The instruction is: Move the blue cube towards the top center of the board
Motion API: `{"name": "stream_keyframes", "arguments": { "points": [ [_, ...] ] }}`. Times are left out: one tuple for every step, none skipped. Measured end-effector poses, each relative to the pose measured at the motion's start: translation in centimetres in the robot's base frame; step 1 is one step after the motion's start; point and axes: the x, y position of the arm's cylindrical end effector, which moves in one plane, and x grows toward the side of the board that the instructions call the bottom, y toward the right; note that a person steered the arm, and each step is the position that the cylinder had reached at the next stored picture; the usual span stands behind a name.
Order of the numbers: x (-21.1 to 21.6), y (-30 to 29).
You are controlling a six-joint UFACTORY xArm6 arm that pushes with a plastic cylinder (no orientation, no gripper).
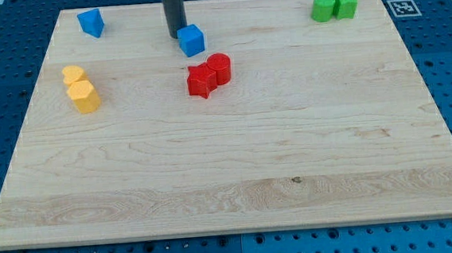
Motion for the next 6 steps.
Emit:
{"name": "stream_keyframes", "arguments": {
  "points": [
    [1.2, -1.2],
    [3.0, -2.2],
    [5.3, -1.8],
    [5.0, 2.7],
    [3.2, 6.2],
    [4.5, 6.6]
  ]
}}
